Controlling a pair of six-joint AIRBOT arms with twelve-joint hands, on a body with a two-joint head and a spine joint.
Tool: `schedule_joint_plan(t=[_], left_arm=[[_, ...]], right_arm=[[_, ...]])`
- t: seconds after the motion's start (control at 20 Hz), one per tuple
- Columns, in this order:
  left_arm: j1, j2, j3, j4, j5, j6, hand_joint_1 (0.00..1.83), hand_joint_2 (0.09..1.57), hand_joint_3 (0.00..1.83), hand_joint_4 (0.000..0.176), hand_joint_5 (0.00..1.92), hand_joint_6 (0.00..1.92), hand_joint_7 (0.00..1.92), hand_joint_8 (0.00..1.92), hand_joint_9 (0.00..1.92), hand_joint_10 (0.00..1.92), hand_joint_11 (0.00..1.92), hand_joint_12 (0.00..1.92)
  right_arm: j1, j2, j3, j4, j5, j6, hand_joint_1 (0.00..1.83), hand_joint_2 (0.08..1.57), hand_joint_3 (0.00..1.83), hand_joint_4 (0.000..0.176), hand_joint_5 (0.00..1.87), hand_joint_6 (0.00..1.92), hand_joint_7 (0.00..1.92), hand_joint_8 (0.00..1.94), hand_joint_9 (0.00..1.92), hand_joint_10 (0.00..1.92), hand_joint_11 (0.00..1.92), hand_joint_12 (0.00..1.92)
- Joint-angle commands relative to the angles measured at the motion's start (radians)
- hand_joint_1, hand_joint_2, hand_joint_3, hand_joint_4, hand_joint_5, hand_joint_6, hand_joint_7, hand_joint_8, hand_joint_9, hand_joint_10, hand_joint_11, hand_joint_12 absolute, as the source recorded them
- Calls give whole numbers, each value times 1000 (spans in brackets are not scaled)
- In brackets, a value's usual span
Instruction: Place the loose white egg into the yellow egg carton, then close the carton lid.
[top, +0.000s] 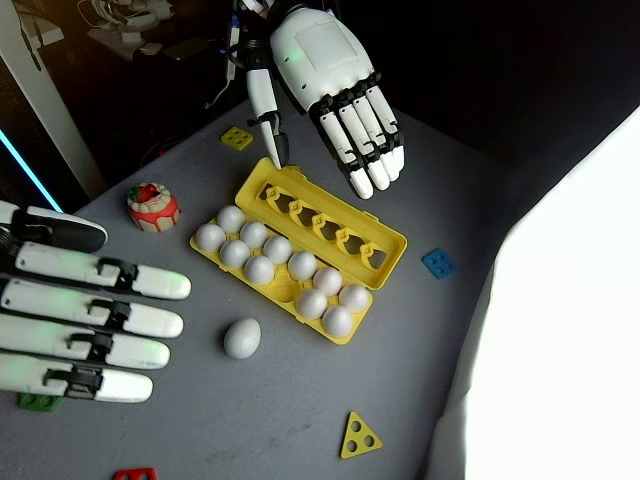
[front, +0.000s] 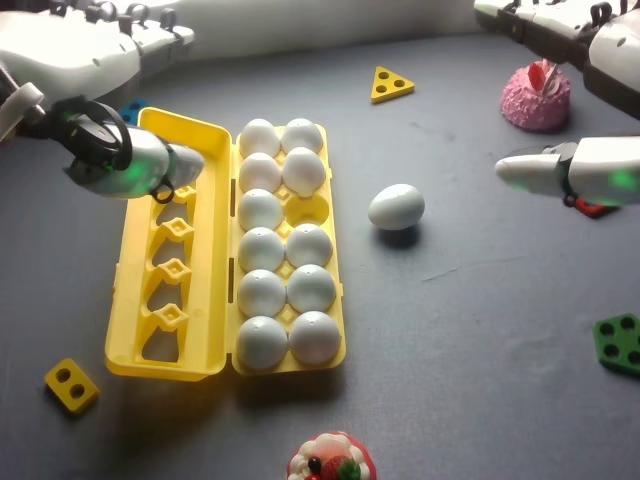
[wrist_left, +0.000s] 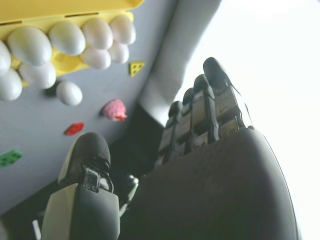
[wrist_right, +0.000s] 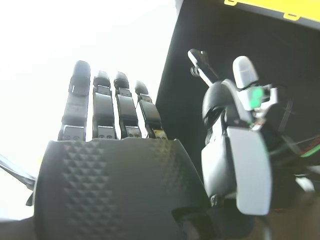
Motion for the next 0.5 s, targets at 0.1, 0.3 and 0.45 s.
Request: schedule_joint_plan(t=[0.1,0.3,0.45], left_arm=[[-23,-3,-6,-32,-36,84,401,1268,0,0,0,0,25,0,64,2,0,487],[-19,-5,-10,-35,-44,87,414,1265,0,0,23,8,70,7,80,5,0,549],[-17,-4,-6,-39,-62,87,396,1268,0,0,3,0,43,1,62,2,0,516]], right_arm=[[34,-69,64,87,6,-46,863,1080,0,0,0,0,61,0,55,29,0,353],[49,-191,200,312,-49,-169,1053,1082,0,0,86,31,53,0,16,12,0,6],[51,-247,246,349,-52,-182,1098,1095,5,0,124,45,63,4,39,22,46,27]])
